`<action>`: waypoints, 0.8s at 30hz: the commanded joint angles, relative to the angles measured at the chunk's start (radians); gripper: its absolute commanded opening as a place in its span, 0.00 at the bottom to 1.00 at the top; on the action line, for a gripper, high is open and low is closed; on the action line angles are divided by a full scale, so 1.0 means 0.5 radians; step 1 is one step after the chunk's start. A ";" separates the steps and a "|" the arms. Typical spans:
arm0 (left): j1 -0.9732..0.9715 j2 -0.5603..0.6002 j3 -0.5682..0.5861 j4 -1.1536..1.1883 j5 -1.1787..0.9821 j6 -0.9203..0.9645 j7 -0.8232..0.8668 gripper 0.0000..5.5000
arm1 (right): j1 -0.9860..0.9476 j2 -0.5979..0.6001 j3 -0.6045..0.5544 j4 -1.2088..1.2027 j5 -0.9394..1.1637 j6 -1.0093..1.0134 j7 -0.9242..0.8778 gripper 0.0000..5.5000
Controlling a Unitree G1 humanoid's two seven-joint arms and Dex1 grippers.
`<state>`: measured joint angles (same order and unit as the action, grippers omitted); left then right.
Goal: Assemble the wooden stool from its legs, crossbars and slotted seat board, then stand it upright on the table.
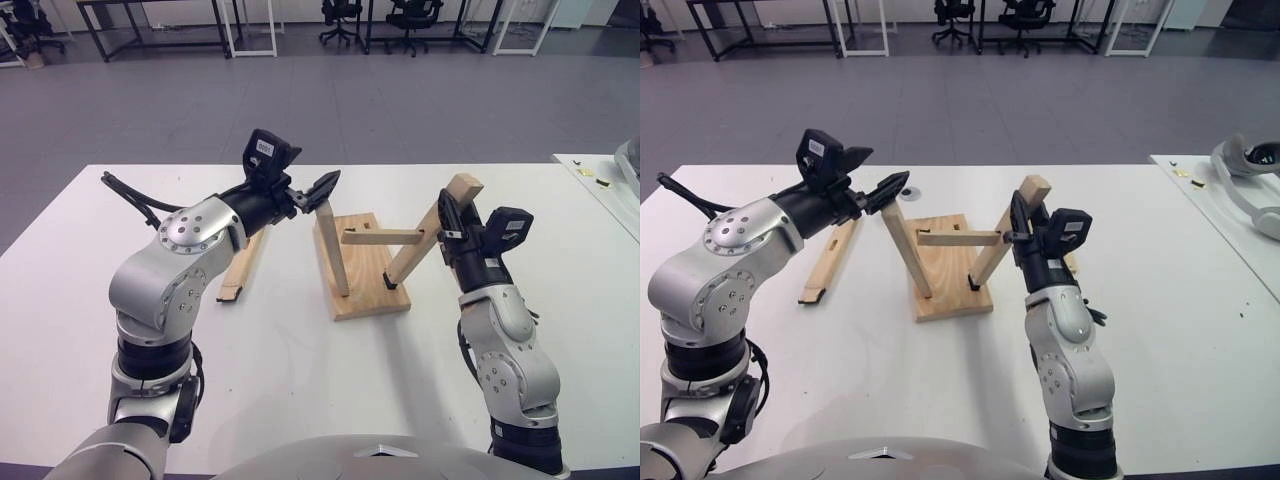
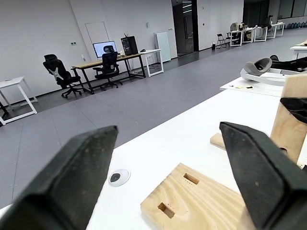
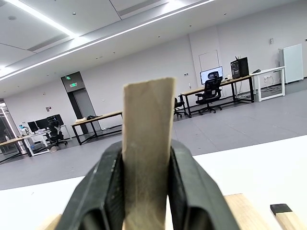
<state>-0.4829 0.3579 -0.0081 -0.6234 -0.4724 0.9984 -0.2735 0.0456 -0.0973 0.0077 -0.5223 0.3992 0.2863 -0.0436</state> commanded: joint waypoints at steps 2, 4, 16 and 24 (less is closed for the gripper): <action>0.087 0.010 -0.070 0.017 0.022 0.056 0.014 0.71 | 0.226 -0.092 0.120 0.174 -0.164 0.225 0.032 0.18; 0.090 0.000 -0.070 0.010 0.020 0.056 0.024 0.71 | 0.245 -0.117 0.129 0.150 -0.168 0.238 0.061 0.19; 0.144 -0.002 -0.103 0.016 0.038 0.018 0.043 0.71 | 0.333 -0.194 0.044 0.249 -0.195 0.186 0.172 0.19; 0.150 -0.010 -0.122 0.001 0.027 0.019 0.044 0.71 | 0.281 -0.154 0.040 0.199 -0.140 0.258 0.104 0.19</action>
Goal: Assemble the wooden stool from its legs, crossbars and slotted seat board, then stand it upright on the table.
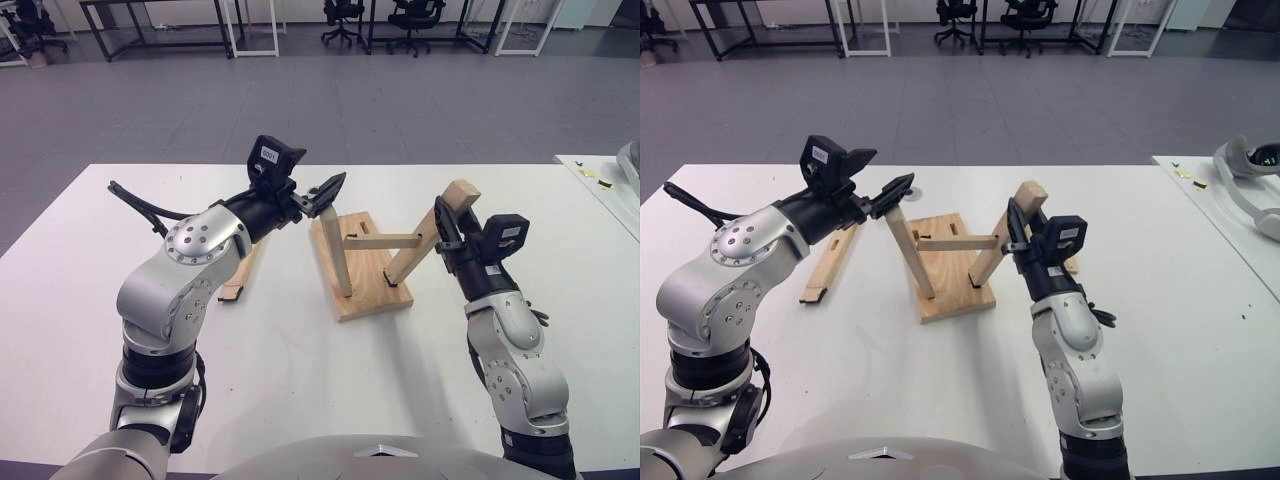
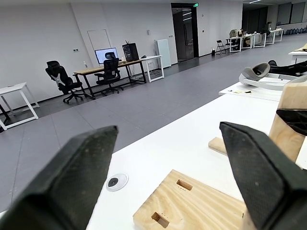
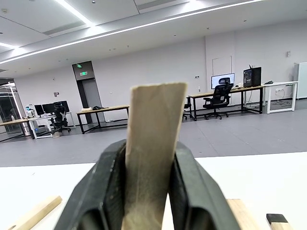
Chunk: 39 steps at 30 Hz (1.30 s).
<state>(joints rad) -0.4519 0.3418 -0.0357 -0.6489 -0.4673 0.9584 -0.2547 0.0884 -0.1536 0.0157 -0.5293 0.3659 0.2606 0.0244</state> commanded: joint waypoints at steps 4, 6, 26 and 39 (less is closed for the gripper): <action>0.086 0.015 -0.068 0.050 0.012 0.099 0.012 0.71 | 0.163 -0.023 0.002 0.155 -0.014 0.273 -0.003 0.19; 0.086 0.013 -0.069 0.047 0.011 0.100 0.015 0.71 | 0.141 -0.024 -0.001 0.125 0.008 0.273 0.010 0.19; 0.096 -0.005 -0.081 0.035 0.004 0.098 0.036 0.71 | 0.009 -0.031 -0.007 -0.098 0.094 0.341 0.120 0.47; 0.145 -0.013 -0.078 -0.007 0.011 0.113 0.083 0.71 | -0.494 -0.246 -0.316 -0.544 0.112 0.582 0.006 0.50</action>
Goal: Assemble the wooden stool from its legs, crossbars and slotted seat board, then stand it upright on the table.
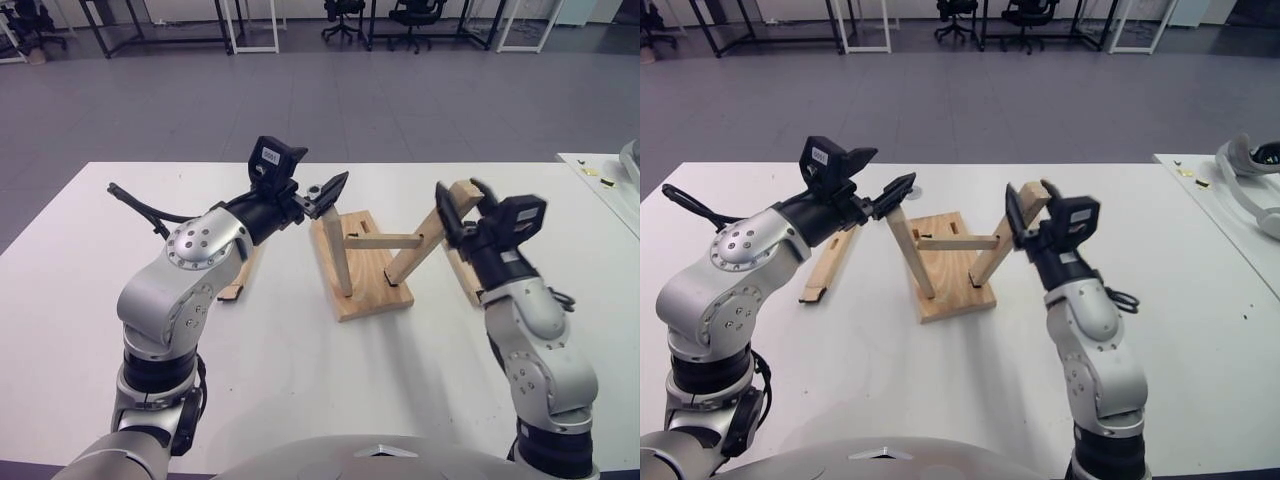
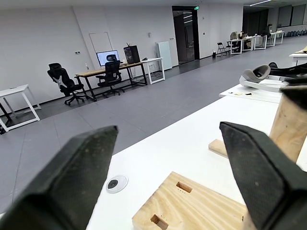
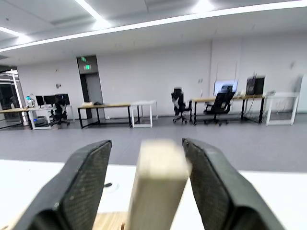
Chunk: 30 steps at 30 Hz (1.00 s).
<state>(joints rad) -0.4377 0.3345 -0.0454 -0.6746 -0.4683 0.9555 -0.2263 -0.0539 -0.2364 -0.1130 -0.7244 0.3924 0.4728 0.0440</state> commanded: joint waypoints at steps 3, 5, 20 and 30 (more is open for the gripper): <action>0.130 0.002 -0.082 0.053 0.032 0.099 0.035 0.71 | -0.545 -0.111 -0.066 -0.233 0.079 0.319 -0.113 0.50; 0.128 0.006 -0.096 0.067 0.041 0.084 0.032 0.71 | -0.748 -0.080 -0.032 -0.254 0.108 0.413 -0.168 0.50; 0.190 -0.014 -0.228 0.209 0.140 -0.077 0.024 0.71 | -0.469 0.270 0.489 0.160 0.049 1.239 -0.297 0.50; 0.233 -0.045 -0.252 0.186 0.147 -0.082 0.073 0.71 | -0.280 0.030 0.567 0.175 0.010 1.453 -0.132 0.50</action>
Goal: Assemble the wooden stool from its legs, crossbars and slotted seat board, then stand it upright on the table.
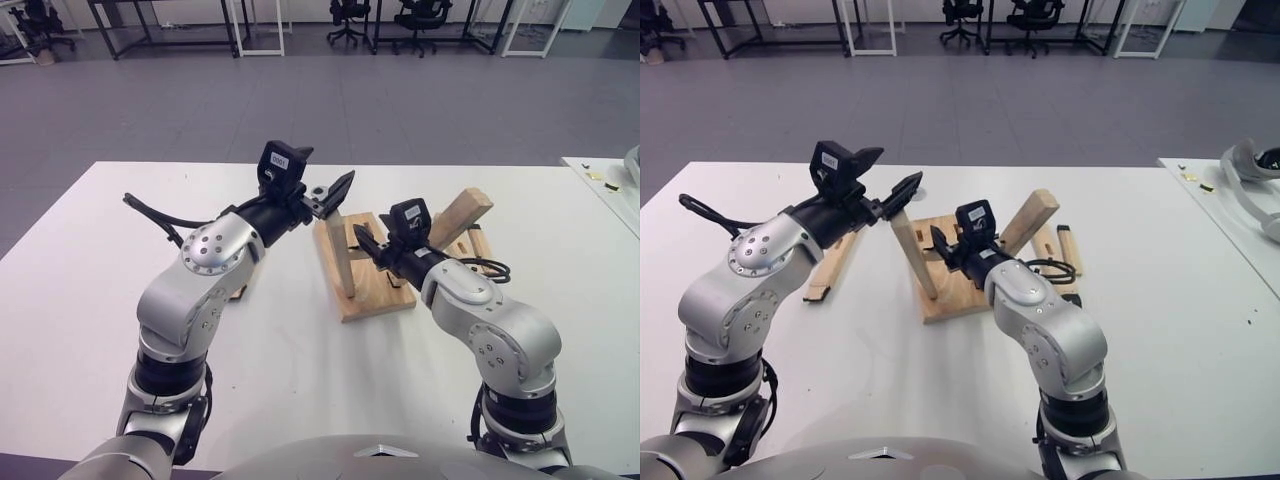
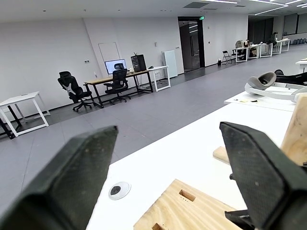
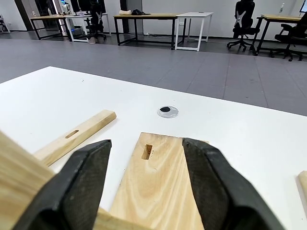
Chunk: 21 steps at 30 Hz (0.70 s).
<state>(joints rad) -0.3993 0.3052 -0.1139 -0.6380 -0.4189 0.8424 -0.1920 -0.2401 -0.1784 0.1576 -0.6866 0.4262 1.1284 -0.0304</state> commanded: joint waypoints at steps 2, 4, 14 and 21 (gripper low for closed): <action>0.157 0.014 -0.119 0.113 0.047 0.143 0.008 0.71 | 0.118 -0.098 0.051 0.120 -0.080 0.125 0.021 0.50; 0.159 0.016 -0.116 0.113 0.049 0.141 0.010 0.71 | 0.145 -0.120 0.089 0.157 -0.105 0.111 0.032 0.50; 0.065 -0.147 -0.204 0.210 0.090 0.061 0.047 0.71 | 0.077 -0.062 0.195 0.228 -0.213 -0.088 0.105 0.50; -0.029 -0.078 0.063 0.244 0.122 -0.002 0.063 0.71 | -0.213 0.017 0.038 0.078 -0.384 -0.542 0.066 0.50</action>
<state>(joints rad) -0.4390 0.2333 -0.1125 -0.5594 -0.3850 0.7990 -0.1708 -0.2841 -0.1731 0.1933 -0.6100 0.2606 0.8995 0.0040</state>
